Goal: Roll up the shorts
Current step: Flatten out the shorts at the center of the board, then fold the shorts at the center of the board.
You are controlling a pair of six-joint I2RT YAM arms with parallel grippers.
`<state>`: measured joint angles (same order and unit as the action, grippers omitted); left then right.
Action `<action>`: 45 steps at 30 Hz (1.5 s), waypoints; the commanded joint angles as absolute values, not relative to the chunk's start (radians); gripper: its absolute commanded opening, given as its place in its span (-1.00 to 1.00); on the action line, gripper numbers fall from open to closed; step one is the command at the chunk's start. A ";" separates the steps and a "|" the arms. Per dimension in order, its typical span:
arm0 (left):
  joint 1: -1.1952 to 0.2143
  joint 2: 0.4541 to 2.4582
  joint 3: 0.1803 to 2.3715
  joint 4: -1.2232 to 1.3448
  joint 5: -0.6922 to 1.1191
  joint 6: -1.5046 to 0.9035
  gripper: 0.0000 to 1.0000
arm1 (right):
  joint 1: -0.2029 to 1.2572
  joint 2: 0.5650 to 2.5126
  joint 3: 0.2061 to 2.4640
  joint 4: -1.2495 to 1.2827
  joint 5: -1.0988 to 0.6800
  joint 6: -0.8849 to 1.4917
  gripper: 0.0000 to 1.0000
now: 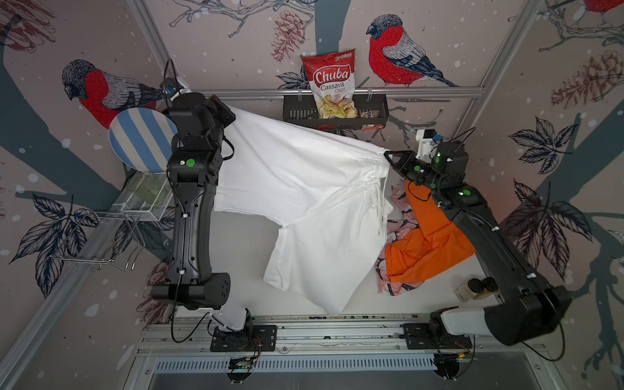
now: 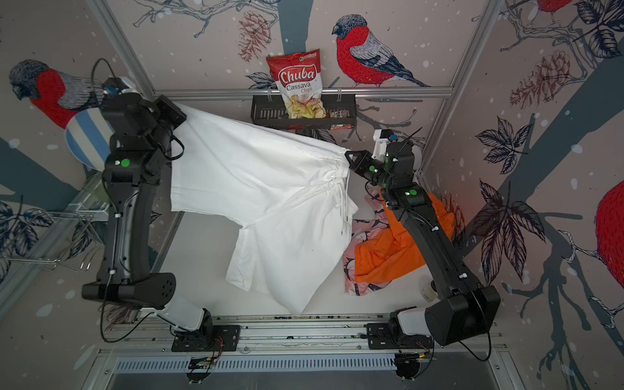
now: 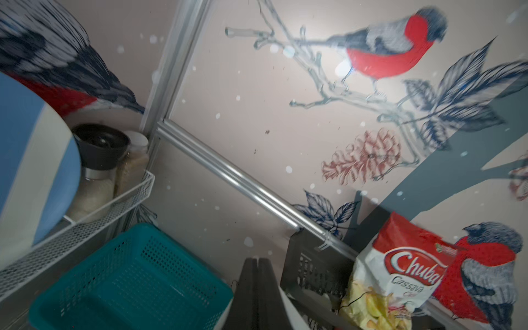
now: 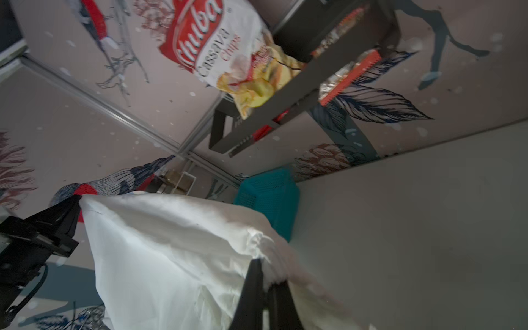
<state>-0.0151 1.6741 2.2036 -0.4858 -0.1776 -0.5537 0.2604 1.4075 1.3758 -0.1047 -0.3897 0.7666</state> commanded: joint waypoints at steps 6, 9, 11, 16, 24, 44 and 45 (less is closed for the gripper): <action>-0.011 1.987 2.356 -0.497 -0.011 -0.588 -1.00 | 0.135 1.753 1.326 0.349 -0.451 0.886 -1.00; -0.014 2.023 2.347 -0.543 0.048 -0.597 -1.00 | 0.116 1.906 1.427 0.325 -0.524 0.872 -1.00; -0.019 1.986 2.258 -0.541 0.088 -0.599 -1.00 | 0.107 1.999 1.528 0.236 -0.563 0.820 -1.00; -0.069 1.716 1.793 -0.383 0.127 -0.630 -1.00 | 0.089 2.155 1.794 -0.113 -0.571 0.622 -1.00; -0.242 1.328 1.198 -0.311 0.119 -0.703 -1.00 | 0.041 2.192 1.899 -0.478 -0.401 0.382 -1.00; -0.451 1.108 0.766 -0.380 0.128 -0.799 -1.00 | 0.015 2.068 1.744 -0.485 -0.315 0.344 -1.00; -0.452 1.107 0.753 -0.387 0.143 -0.804 -1.00 | 0.015 2.059 1.734 -0.490 -0.306 0.340 -1.00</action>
<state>-0.4492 1.1107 0.7555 -0.3260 0.1307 -0.8116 0.0151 2.0850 1.7329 -0.4732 -0.3428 0.3618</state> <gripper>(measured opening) 0.048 0.057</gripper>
